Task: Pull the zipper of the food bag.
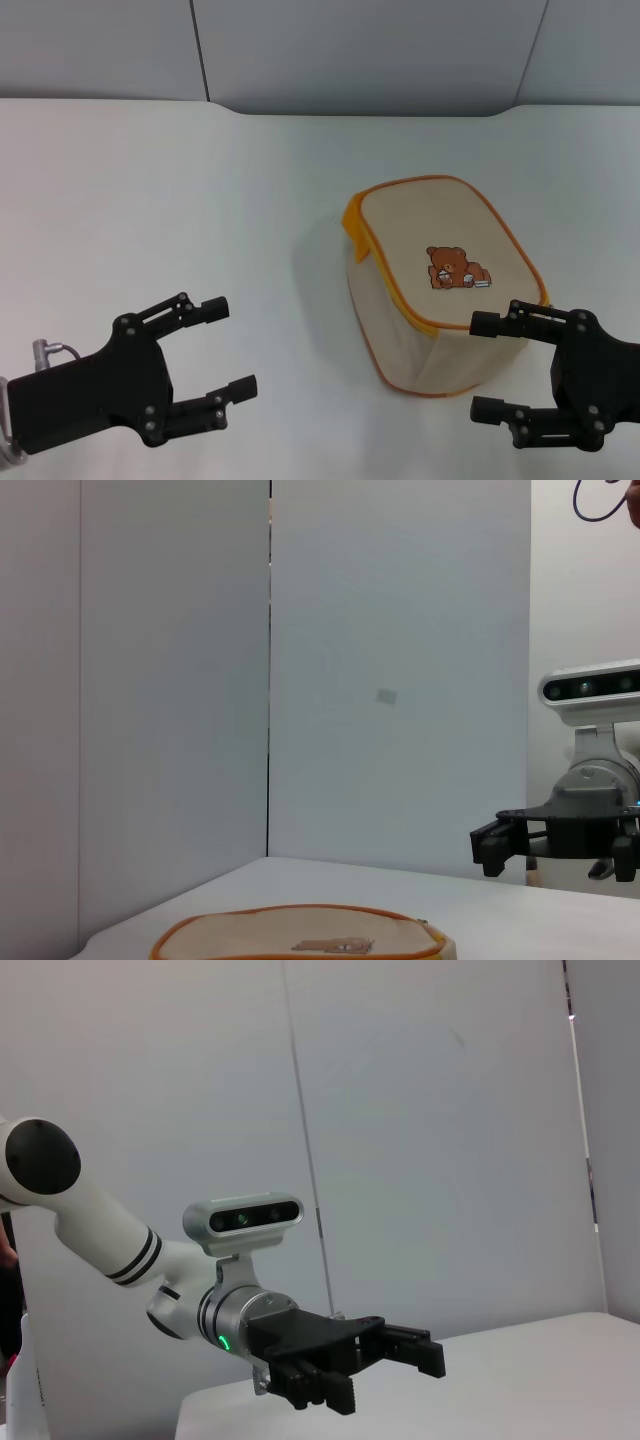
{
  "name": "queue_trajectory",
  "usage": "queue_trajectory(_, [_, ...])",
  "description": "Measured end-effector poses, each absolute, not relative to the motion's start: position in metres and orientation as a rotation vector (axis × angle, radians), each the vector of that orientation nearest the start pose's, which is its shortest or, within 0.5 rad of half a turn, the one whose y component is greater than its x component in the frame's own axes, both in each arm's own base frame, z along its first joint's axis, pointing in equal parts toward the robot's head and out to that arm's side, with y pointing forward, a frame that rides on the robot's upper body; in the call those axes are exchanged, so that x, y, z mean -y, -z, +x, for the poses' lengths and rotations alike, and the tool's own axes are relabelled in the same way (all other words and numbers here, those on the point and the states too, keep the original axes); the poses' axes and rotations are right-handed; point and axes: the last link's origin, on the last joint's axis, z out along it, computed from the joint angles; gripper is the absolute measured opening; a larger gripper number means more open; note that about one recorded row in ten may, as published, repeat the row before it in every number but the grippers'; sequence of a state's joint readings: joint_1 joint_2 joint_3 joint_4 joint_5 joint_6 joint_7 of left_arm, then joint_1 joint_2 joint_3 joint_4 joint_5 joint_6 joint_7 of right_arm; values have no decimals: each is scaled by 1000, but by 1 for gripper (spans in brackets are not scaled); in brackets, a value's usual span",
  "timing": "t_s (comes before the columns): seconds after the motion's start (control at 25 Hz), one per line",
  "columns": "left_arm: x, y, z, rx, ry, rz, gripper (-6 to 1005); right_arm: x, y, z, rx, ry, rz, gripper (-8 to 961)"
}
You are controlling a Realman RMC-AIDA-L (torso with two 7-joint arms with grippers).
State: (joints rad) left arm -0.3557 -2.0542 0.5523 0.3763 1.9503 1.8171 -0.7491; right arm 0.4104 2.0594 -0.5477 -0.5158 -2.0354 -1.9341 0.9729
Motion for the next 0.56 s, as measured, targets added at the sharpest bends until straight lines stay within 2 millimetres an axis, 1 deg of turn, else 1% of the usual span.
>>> queue_trajectory(0.56, [-237,13,-296,193,1010,-2665,834,-248,-5,280,-269,-1058,-2795,804])
